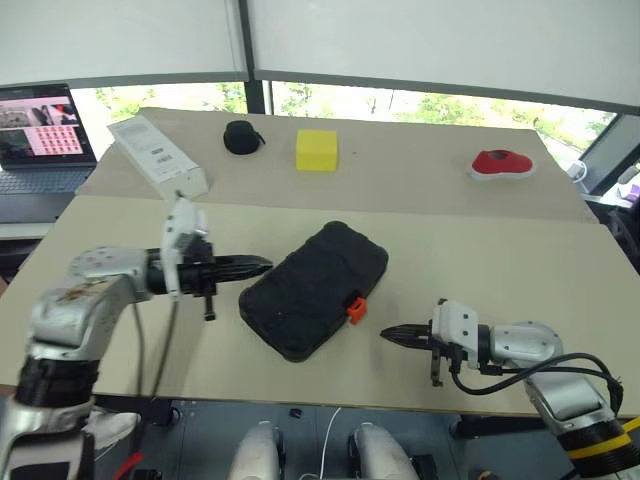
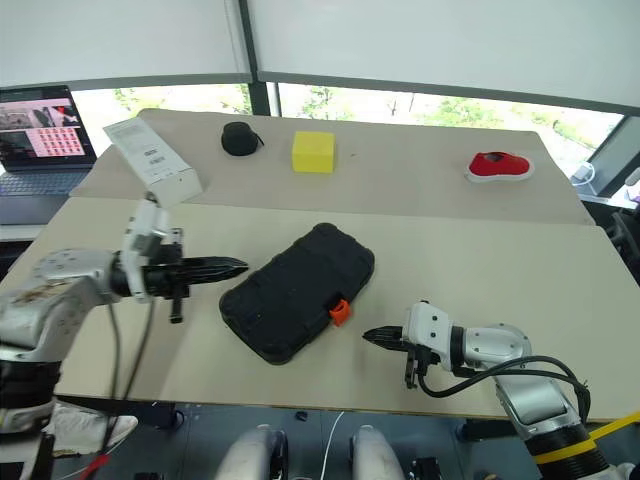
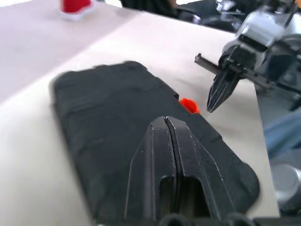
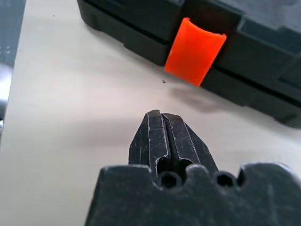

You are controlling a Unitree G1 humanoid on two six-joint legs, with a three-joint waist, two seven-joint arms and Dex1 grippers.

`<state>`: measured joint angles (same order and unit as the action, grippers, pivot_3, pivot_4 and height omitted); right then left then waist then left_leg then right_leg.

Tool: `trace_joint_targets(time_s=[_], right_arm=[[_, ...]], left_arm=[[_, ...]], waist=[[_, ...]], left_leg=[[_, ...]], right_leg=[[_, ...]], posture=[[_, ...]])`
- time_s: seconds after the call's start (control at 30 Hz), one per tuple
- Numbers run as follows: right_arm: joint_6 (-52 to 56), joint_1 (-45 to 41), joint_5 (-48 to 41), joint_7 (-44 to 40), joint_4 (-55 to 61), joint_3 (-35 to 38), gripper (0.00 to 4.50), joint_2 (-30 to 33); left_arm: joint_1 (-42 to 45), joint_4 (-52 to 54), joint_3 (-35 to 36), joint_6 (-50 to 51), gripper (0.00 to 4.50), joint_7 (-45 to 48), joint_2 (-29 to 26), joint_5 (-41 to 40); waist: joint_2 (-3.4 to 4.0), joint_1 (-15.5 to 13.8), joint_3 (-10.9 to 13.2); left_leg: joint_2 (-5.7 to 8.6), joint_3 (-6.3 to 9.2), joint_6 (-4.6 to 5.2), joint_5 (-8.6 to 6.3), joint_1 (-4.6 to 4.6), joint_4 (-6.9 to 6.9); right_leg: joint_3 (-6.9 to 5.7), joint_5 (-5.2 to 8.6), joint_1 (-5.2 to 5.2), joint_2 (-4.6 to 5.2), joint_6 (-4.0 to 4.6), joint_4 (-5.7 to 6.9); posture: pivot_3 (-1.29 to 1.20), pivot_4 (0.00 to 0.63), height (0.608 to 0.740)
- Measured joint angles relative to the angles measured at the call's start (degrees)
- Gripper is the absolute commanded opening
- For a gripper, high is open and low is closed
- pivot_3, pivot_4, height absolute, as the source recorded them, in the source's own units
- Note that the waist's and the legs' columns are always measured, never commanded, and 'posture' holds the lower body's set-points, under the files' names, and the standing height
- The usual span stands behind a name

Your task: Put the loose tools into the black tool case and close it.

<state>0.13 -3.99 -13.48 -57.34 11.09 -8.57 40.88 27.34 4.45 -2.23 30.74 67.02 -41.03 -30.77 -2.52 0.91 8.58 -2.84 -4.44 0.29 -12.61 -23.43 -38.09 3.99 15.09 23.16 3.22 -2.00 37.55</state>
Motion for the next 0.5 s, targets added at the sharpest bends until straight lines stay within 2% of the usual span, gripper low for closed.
trace_joint_targets(time_s=[0.2,0.5], right_arm=[[1.15,-1.83,3.09,2.91,0.82,-2.35,0.0,-3.88],[1.54,-3.32,6.61,4.5,-2.72,-4.78,0.0,-7.15]], left_arm=[[3.94,-7.45,-7.53,-6.22,0.06,-1.14,5.59,8.52],[4.96,-10.3,-7.9,-9.53,0.06,-1.52,7.65,11.82]], waist=[[0.0,-0.11,0.0],[0.0,-0.16,0.0]], left_leg=[[0.02,0.06,0.0,0.0,-0.13,-0.03],[0.02,0.09,0.0,0.0,-0.12,-0.04]], right_leg=[[-0.02,0.0,0.06,0.01,0.0,-0.01],[-0.04,0.0,0.05,0.01,0.0,0.0]], posture=[[0.0,0.15,0.74],[0.0,0.15,0.74]])
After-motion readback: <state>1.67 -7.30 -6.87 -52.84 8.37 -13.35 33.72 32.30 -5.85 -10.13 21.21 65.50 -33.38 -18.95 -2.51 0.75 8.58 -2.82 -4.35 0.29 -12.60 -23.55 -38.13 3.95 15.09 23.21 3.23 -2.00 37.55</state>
